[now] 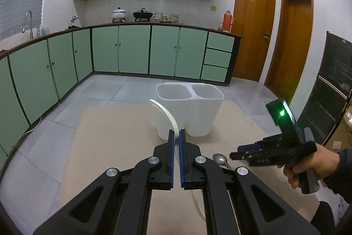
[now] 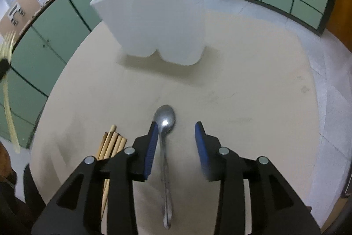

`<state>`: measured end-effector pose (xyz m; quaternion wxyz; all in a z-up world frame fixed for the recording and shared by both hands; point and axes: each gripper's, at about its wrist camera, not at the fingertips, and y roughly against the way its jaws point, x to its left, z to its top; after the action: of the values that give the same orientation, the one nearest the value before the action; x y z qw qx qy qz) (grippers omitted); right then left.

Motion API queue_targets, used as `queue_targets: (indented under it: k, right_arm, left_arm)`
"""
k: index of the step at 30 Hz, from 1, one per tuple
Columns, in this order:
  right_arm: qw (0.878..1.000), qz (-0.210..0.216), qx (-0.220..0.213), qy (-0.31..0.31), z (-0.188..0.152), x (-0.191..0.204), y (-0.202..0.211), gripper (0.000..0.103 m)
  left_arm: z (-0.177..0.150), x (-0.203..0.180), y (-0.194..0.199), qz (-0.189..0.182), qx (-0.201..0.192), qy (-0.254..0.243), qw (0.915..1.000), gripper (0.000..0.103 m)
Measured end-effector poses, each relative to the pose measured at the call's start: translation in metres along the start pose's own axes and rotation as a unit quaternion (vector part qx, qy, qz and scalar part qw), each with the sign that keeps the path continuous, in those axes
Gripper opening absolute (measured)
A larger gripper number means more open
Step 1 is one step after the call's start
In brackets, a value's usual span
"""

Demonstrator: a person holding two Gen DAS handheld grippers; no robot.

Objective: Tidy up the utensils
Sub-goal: 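Lift the fork with the left tool while the right tool lifts the spoon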

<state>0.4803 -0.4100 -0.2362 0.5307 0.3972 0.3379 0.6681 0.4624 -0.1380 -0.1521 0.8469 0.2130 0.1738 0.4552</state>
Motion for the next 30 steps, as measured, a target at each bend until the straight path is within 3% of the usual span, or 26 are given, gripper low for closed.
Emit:
queue_targets:
  k: [4, 11, 13, 14, 15, 25, 30]
  right_arm:
    - [0.997, -0.038, 0.015, 0.066, -0.004, 0.027, -0.013, 0.039]
    - [0.995, -0.05, 0.05, 0.077, 0.008, 0.035, -0.037, 0.042]
    - [0.994, -0.05, 0.06, 0.076, 0.012, 0.034, -0.037, 0.036]
    - [0.994, -0.052, 0.063, 0.076, 0.014, 0.034, -0.036, 0.027]
    - [0.994, -0.054, 0.063, 0.077, 0.014, 0.034, -0.033, 0.026]
    - [0.996, -0.051, -0.018, 0.074, -0.013, 0.041, 0.041, 0.026]
    - [0.995, -0.049, -0.066, 0.062, -0.011, 0.032, 0.077, 0.026]
  left_arm:
    - [0.001, -0.003, 0.0, 0.0, -0.003, -0.001, 1.0, 0.004]
    - [-0.004, -0.003, -0.003, 0.0, 0.004, 0.004, 1.0, 0.004]
    - [-0.005, -0.002, -0.003, 0.002, 0.006, 0.002, 1.0, 0.004]
    - [-0.004, -0.001, -0.003, 0.003, 0.006, 0.003, 1.0, 0.004]
    - [-0.003, -0.001, -0.003, 0.004, 0.007, 0.005, 1.0, 0.004]
    - [0.0, -0.005, 0.006, 0.006, -0.003, 0.004, 1.0, 0.004]
    - [0.002, -0.009, 0.009, 0.004, -0.01, 0.005, 0.9999, 0.004]
